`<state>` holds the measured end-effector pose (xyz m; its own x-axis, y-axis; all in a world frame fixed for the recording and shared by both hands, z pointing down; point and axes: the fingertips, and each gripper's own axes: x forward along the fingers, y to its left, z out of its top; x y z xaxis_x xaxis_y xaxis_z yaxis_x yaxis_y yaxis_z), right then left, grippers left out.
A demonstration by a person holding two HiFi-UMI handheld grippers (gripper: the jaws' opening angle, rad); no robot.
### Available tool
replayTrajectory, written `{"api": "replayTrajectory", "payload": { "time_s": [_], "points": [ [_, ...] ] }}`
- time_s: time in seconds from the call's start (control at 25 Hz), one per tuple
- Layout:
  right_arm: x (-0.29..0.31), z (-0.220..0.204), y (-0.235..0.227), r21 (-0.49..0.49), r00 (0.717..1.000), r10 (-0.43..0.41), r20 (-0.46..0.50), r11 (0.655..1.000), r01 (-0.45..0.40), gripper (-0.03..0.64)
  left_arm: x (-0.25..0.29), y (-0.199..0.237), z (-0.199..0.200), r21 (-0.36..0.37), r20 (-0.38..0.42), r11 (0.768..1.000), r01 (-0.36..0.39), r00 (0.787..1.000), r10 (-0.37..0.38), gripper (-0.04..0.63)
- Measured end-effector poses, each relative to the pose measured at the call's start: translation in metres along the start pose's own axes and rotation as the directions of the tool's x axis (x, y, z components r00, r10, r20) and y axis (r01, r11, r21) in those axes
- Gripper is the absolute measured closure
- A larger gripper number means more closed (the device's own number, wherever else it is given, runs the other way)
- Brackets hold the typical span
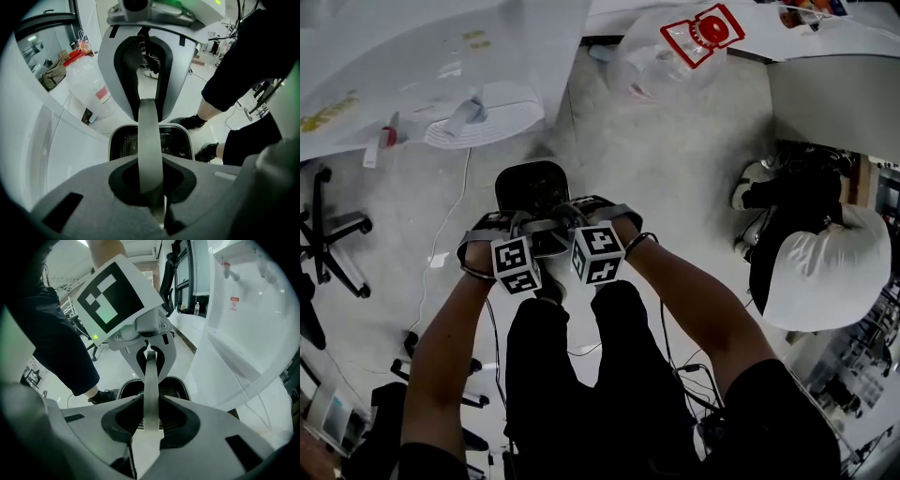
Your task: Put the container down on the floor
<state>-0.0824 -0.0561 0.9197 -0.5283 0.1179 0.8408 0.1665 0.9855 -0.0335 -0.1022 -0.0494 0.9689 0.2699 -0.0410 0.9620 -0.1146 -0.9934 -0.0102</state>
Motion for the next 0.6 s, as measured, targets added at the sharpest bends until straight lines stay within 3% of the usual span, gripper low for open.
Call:
{"api": "replayTrajectory", "payload": {
  "time_s": [0.6],
  "points": [
    [0.035,-0.023,-0.020,0.005,1.000,-0.010,0.007,1.000,0.010,0.528,0.040,0.017,-0.011,-0.046,0.006,0.999,-0.027,1.000,0.028,0.578]
  ]
}}
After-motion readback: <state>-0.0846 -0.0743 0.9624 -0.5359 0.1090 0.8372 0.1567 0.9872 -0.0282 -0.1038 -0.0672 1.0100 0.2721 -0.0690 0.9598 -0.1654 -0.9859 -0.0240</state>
